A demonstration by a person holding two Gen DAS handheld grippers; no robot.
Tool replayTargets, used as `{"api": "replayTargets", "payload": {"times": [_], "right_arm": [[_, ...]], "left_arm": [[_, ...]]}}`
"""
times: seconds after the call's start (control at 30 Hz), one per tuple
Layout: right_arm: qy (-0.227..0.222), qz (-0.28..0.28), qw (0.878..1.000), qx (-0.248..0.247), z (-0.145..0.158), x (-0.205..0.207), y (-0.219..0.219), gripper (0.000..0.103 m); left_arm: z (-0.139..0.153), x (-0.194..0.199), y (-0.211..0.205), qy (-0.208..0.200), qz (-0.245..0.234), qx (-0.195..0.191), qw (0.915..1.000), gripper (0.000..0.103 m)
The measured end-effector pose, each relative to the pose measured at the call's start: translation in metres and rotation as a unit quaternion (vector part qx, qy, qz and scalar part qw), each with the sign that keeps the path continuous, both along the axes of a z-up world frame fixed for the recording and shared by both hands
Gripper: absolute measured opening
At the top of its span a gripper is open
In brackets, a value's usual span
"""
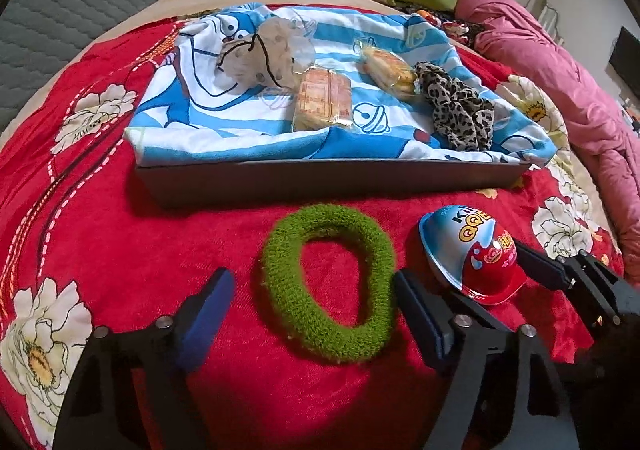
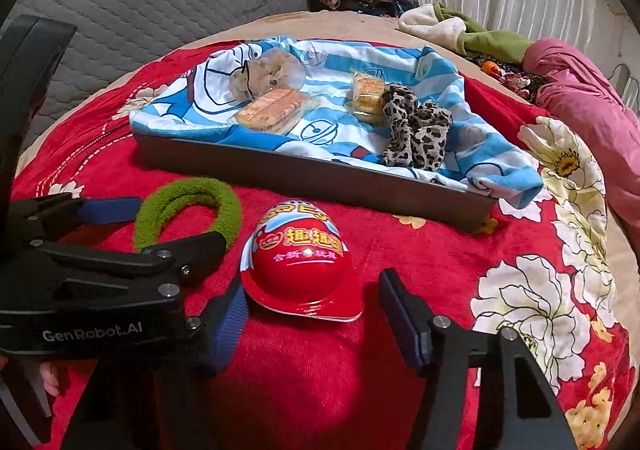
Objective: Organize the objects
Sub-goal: 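Close left gripper on the green ring while right grips the red egg toy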
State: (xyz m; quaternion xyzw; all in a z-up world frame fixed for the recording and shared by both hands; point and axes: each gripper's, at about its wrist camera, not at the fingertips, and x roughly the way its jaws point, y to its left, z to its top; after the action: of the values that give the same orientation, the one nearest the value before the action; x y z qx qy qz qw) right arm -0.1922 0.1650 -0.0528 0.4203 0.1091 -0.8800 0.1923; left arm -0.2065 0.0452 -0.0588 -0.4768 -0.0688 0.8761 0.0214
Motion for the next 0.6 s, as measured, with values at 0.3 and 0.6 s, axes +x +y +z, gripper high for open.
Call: {"api": "replayTargets", "payload": {"times": [0.3,0.6], "right_arm": [[-0.005,0.009,1.0,-0.013,-0.0005,0.0006,-0.0006,0.05],[-0.006,0.01,1.0,-0.026,0.0006,0.0006,0.002,0.05]], "left_arm": [[-0.0003,-0.0023,0.0033,-0.004,-0.009,0.014,0.9999,0.065],[-0.0002,-0.0014,0.0022,-0.002,-0.016,0.033,0.9993,0.05]]}}
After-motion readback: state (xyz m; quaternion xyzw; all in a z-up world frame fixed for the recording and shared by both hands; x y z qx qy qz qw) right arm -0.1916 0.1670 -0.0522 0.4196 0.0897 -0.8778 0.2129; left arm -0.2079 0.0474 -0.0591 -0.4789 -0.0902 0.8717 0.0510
